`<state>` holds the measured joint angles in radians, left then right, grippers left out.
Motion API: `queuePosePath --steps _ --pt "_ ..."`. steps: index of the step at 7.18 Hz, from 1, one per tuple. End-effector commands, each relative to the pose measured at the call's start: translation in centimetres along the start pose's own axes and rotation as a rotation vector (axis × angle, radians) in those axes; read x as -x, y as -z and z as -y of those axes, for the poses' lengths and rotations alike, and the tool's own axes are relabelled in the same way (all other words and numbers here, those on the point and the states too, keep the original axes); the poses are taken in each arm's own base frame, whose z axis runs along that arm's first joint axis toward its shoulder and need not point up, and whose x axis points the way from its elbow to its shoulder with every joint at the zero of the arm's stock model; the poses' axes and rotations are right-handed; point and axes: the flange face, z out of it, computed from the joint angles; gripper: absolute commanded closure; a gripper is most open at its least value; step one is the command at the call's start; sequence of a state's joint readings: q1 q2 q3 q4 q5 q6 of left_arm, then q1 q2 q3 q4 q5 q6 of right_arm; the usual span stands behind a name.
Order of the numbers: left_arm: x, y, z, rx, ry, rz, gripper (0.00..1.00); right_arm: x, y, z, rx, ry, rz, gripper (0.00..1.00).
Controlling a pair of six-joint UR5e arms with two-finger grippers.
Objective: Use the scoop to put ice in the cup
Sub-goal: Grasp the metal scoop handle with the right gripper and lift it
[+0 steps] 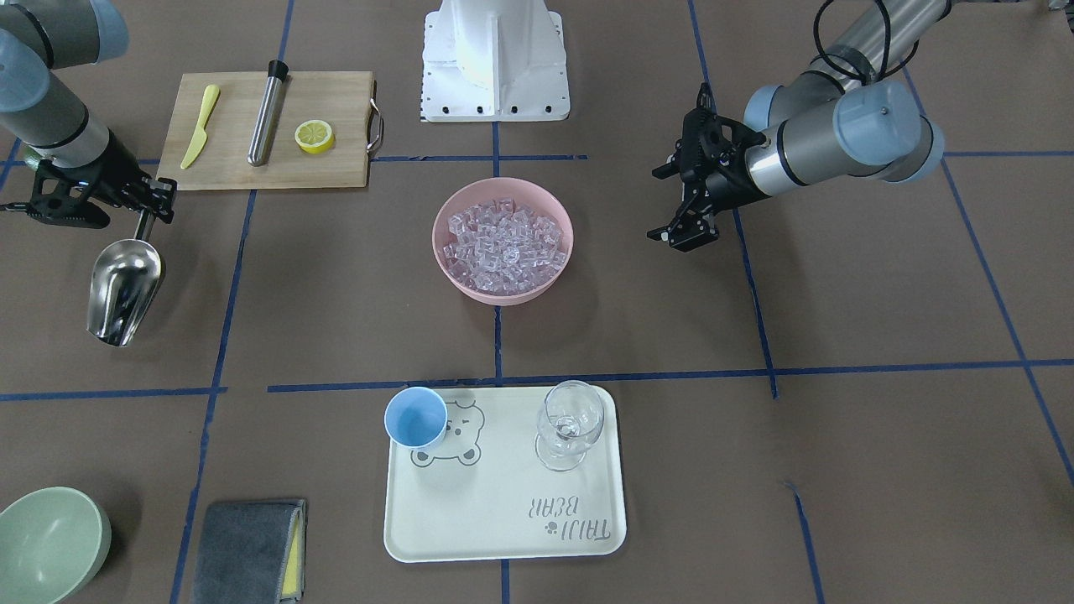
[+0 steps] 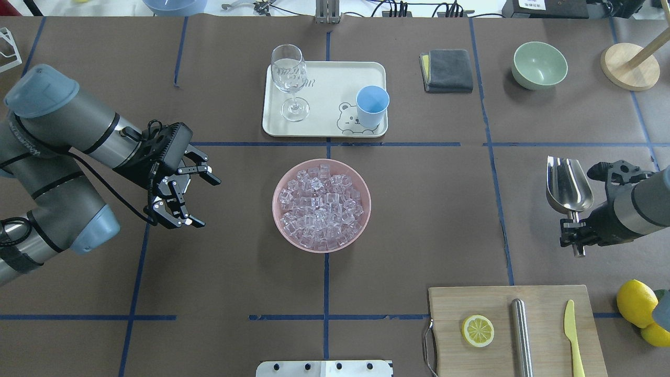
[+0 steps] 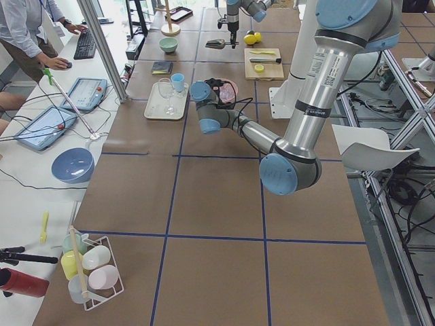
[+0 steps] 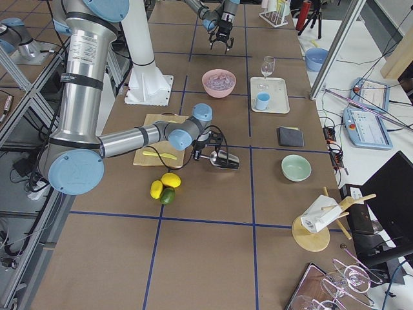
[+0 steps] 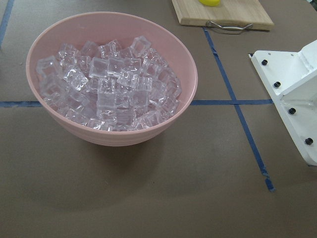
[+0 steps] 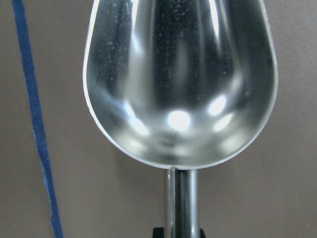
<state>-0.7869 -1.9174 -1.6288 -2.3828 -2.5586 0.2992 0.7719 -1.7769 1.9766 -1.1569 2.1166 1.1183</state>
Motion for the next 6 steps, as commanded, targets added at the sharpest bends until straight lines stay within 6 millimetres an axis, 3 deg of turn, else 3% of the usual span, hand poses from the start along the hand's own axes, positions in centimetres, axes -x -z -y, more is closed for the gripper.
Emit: queuePosePath --steps 1,2,3,4,6 --pt "0.1 0.0 0.3 -0.001 -0.002 0.005 0.0 0.7 5.6 1.4 -0.068 -0.051 0.053 1.0" --pt "0.3 0.0 0.3 0.005 -0.003 0.027 0.0 4.3 8.0 2.3 -0.093 -0.004 0.133 1.0" --pt "0.9 0.1 0.2 0.019 -0.003 0.077 0.0 6.0 8.7 2.8 -0.123 0.094 0.146 1.0" --pt "0.9 0.1 0.2 0.021 -0.003 0.083 0.0 7.5 8.7 3.0 -0.13 0.237 0.131 1.0" --pt "0.9 0.1 0.2 0.021 -0.003 0.083 0.0 8.7 10.6 4.6 -0.196 0.478 0.042 1.0"
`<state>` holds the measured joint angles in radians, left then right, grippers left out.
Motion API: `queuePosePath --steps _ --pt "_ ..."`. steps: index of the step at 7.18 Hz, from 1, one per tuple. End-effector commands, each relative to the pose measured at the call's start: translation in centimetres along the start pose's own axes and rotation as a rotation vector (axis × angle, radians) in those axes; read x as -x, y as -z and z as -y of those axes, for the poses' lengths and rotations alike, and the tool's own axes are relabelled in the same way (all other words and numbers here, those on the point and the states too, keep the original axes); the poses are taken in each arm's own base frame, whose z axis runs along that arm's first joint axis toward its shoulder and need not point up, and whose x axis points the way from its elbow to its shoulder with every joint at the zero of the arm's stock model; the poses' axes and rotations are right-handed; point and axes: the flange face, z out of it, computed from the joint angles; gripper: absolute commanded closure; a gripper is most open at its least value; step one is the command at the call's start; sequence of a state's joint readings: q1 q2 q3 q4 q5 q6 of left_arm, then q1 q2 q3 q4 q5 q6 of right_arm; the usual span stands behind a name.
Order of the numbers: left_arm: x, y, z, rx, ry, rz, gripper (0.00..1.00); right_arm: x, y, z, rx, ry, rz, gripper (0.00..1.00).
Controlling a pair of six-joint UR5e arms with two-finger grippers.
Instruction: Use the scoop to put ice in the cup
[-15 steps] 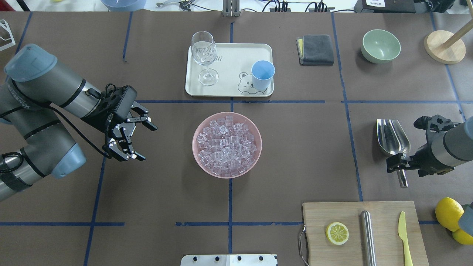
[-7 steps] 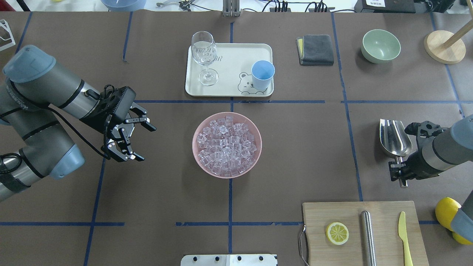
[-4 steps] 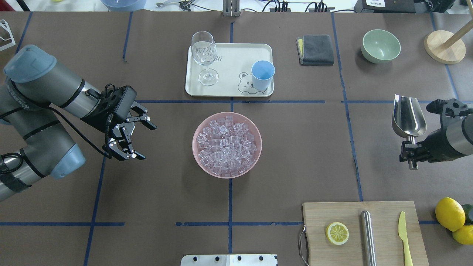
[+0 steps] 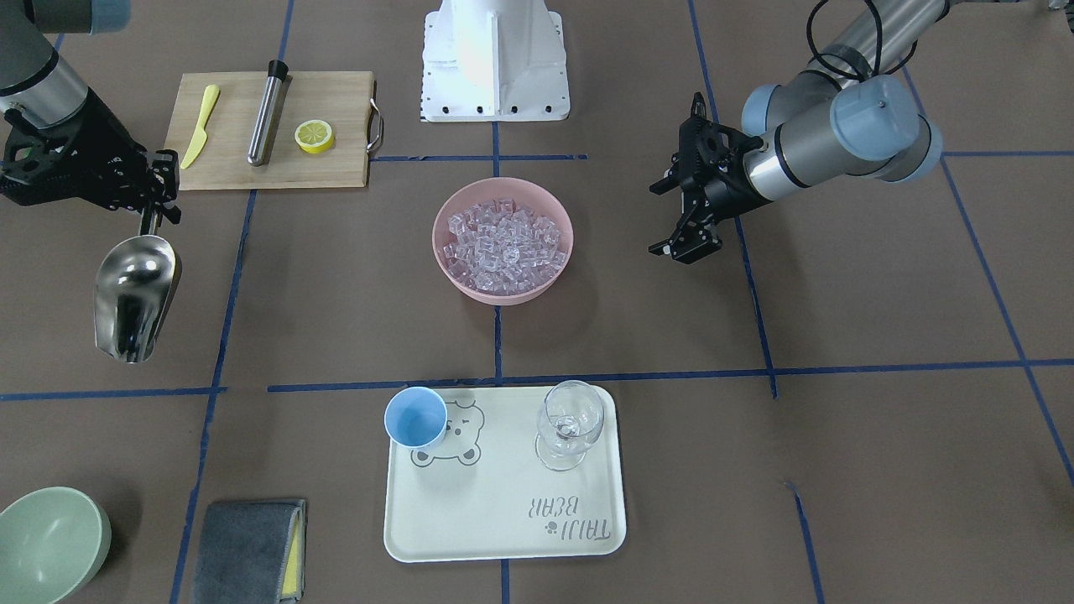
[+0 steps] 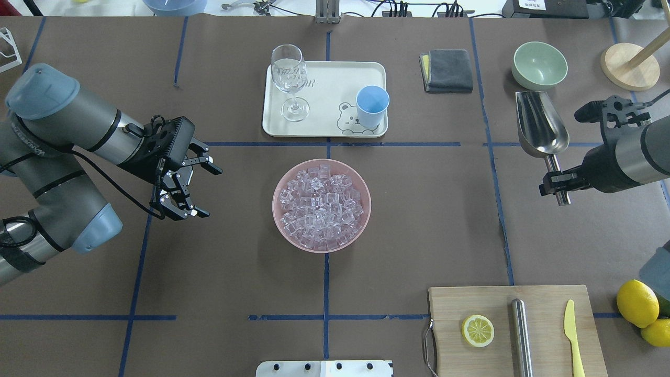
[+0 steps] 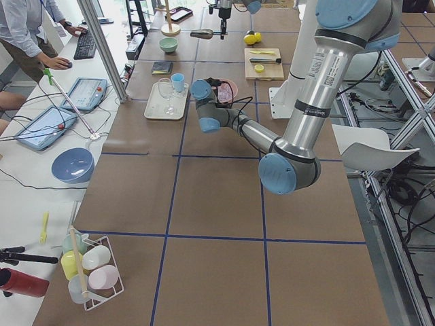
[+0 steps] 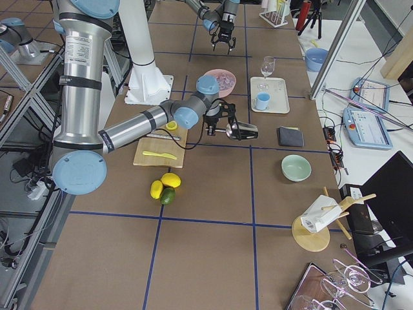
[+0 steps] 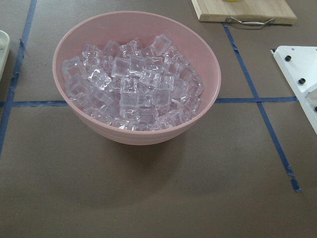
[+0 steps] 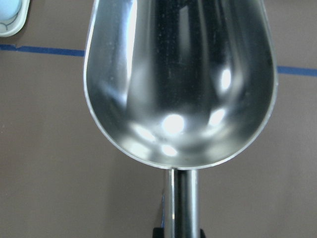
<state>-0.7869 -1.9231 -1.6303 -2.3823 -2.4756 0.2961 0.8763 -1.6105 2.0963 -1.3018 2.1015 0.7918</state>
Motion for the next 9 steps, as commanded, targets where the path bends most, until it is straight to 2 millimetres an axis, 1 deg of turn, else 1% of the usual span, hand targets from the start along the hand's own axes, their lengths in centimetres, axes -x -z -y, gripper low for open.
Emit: queuePosePath --steps 1,2,3,4,5,6,7,8,9 --pt "0.0 0.0 0.1 -0.001 0.0 0.003 0.0 3.0 1.8 3.5 -0.033 0.155 -0.064 1.0" --pt "0.0 0.1 0.2 -0.001 0.0 0.003 0.0 5.9 2.9 5.0 -0.042 0.164 -0.119 1.0" --pt "-0.1 0.1 0.1 -0.001 -0.001 0.003 0.0 7.9 3.6 5.7 -0.036 0.172 -0.143 1.0" --pt "-0.1 0.1 0.1 -0.001 -0.001 0.003 0.0 8.7 3.8 5.5 0.003 0.205 -0.168 1.0" --pt "0.0 0.1 0.1 -0.001 0.0 0.003 0.0 8.7 3.6 4.8 0.051 0.325 -0.233 1.0" --pt "0.0 0.0 0.0 0.0 0.002 0.003 0.0 11.0 4.6 5.2 0.047 0.431 -0.281 1.0" --pt "0.1 -0.1 0.0 0.001 0.008 0.001 0.0 11.9 4.9 5.6 0.026 0.556 -0.324 1.0" --pt "0.1 -0.5 -0.3 0.007 0.015 -0.004 0.0 12.2 5.6 5.2 0.037 0.653 -0.316 1.0" --pt "-0.1 -1.1 -0.4 0.01 0.017 -0.013 0.0 13.5 5.1 3.8 0.088 0.773 -0.297 1.0"
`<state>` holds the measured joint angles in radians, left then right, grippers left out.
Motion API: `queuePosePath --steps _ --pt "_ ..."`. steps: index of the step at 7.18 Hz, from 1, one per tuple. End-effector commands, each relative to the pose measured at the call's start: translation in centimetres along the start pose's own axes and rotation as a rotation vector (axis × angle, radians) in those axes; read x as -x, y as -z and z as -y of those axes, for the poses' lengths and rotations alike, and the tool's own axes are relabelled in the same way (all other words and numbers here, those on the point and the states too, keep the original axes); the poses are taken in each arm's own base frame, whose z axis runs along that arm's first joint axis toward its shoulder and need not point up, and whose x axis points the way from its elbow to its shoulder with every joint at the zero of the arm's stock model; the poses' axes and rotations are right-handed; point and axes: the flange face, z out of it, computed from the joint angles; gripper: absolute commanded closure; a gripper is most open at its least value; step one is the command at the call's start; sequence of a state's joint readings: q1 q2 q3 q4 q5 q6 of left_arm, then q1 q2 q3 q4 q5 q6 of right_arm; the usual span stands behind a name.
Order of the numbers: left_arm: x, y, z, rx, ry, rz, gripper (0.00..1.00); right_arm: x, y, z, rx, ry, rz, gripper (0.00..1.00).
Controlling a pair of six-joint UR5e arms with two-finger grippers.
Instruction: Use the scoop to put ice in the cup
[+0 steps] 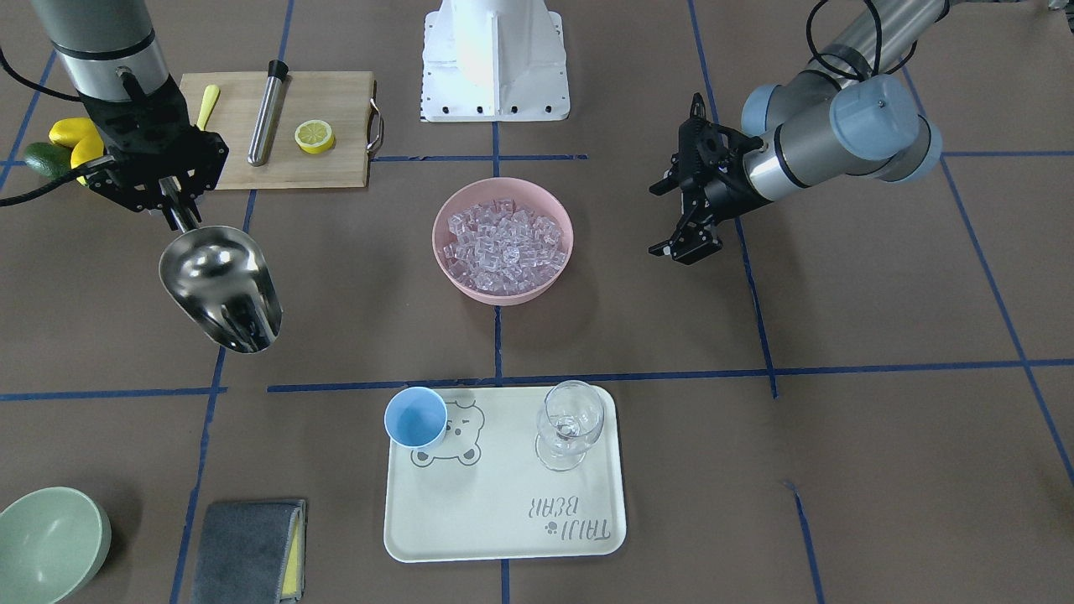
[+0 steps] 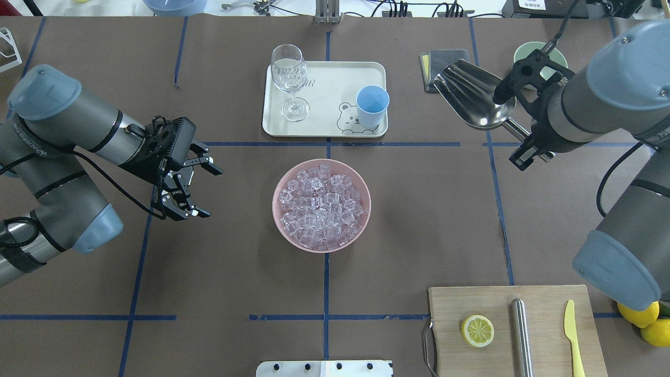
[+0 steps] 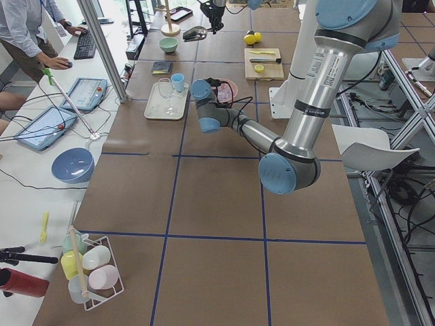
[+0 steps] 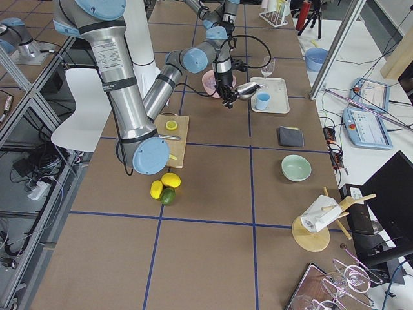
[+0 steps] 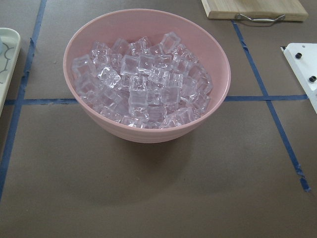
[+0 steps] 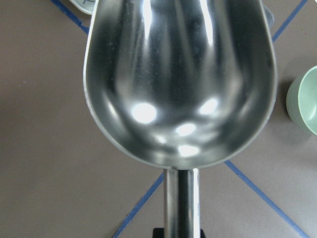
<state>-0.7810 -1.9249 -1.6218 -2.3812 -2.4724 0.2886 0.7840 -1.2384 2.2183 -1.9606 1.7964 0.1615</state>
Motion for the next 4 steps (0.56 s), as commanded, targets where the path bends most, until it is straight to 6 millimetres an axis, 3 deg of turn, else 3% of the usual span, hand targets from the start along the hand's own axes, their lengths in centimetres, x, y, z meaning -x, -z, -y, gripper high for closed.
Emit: queuePosePath --steps 1,2,4 --pt "-0.6 -1.3 0.0 0.004 0.001 -0.023 0.0 3.2 0.1 -0.1 0.132 0.253 0.022 1.0" --pt "-0.9 -2.2 -0.2 0.011 0.018 -0.036 0.0 5.4 1.6 1.7 0.204 0.351 0.022 1.0" --pt "-0.8 -4.8 0.3 0.025 0.124 -0.054 0.0 9.2 0.9 1.7 0.219 0.425 0.059 1.0"
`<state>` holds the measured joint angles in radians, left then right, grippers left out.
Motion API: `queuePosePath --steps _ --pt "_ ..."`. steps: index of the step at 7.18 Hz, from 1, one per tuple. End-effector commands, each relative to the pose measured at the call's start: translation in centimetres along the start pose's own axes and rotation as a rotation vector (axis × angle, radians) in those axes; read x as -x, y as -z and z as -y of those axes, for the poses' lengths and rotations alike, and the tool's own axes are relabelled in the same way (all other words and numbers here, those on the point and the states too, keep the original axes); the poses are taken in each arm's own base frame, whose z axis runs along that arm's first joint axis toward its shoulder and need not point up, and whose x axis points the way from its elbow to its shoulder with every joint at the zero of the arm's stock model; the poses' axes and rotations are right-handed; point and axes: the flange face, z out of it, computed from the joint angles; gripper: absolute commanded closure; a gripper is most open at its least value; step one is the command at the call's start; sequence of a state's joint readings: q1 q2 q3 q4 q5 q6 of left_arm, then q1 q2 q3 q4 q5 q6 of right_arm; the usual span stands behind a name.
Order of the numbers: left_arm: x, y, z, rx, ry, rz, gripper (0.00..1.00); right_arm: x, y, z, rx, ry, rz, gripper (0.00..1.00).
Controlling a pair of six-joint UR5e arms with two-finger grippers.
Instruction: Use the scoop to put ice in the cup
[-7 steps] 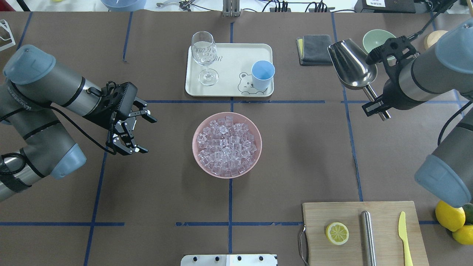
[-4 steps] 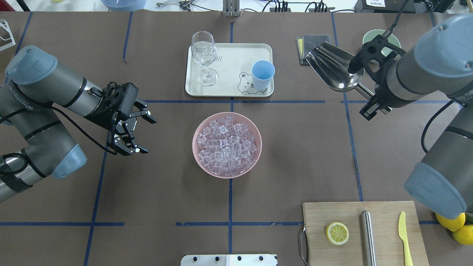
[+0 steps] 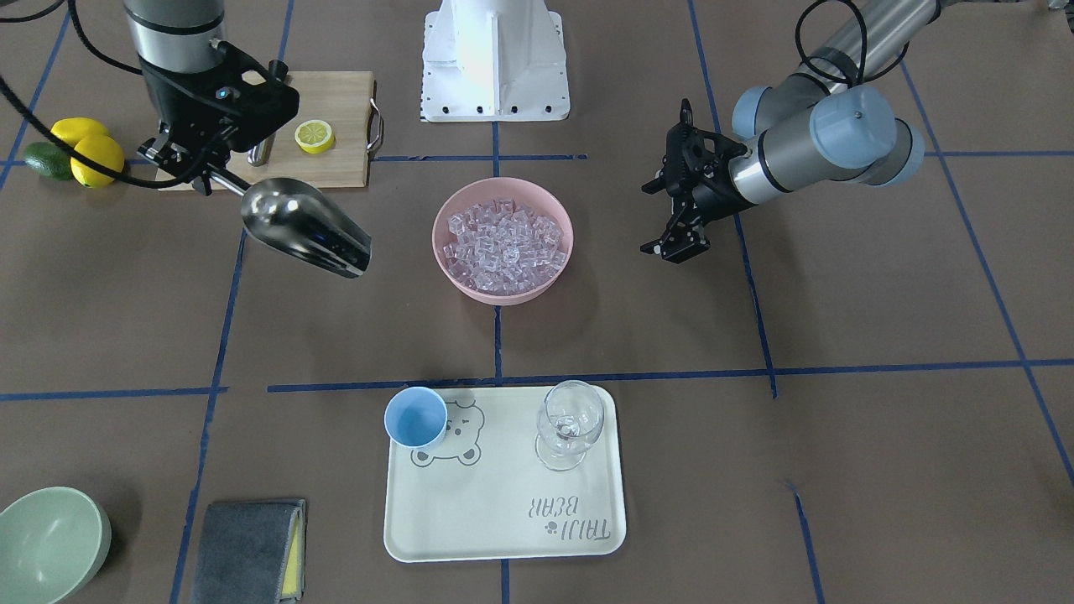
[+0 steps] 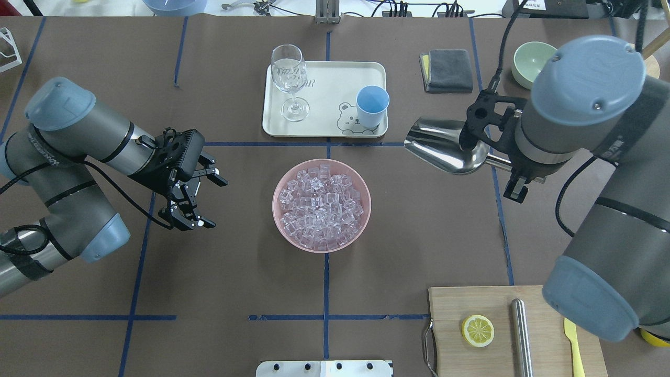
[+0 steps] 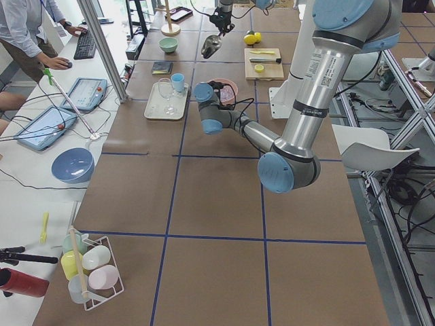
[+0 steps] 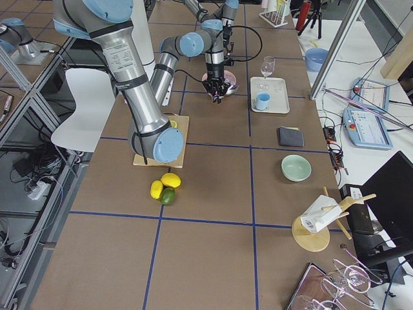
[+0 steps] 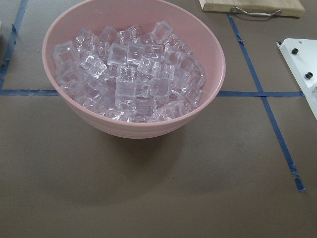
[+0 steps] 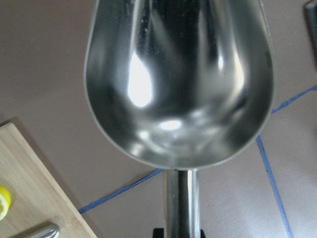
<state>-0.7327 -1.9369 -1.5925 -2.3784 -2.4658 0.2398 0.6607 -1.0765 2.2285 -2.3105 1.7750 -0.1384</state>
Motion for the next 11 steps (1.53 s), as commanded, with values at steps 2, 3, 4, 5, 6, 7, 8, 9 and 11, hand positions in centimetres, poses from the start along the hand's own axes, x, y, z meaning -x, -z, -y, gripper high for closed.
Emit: queuePosePath --steps 2,3,4,5,6,7,8,9,11 --pt "-0.7 -5.9 4.2 0.01 0.055 0.104 0.0 3.9 -0.5 1.7 0.018 0.093 0.033 1.0" --pt "-0.5 -6.7 4.9 0.014 0.045 0.157 0.0 4.2 -0.1 2.0 0.01 0.099 0.036 1.0" --pt "-0.4 -7.3 4.4 0.0 0.032 0.161 0.0 4.3 0.2 2.2 0.007 0.103 0.036 1.0" --pt "-0.4 -8.4 3.1 -0.053 -0.003 0.161 0.0 4.4 0.4 2.5 0.005 0.109 0.037 1.0" --pt "-0.5 -9.1 2.2 -0.084 0.016 0.168 0.0 4.5 0.7 2.7 0.017 0.113 0.039 1.0" --pt "-0.8 -9.7 2.4 -0.084 0.018 0.179 0.0 4.5 1.5 3.8 0.057 0.145 0.045 1.0" --pt "-1.0 -10.0 2.7 -0.09 0.022 0.173 0.0 4.4 1.5 5.9 0.113 0.154 0.051 1.0" --pt "-1.0 -9.9 3.1 -0.096 0.029 0.173 0.0 4.3 1.7 7.2 0.127 0.166 0.05 1.0" --pt "-1.0 -9.9 3.6 -0.102 0.026 0.173 0.0 4.0 1.8 8.5 0.181 0.205 0.03 1.0"
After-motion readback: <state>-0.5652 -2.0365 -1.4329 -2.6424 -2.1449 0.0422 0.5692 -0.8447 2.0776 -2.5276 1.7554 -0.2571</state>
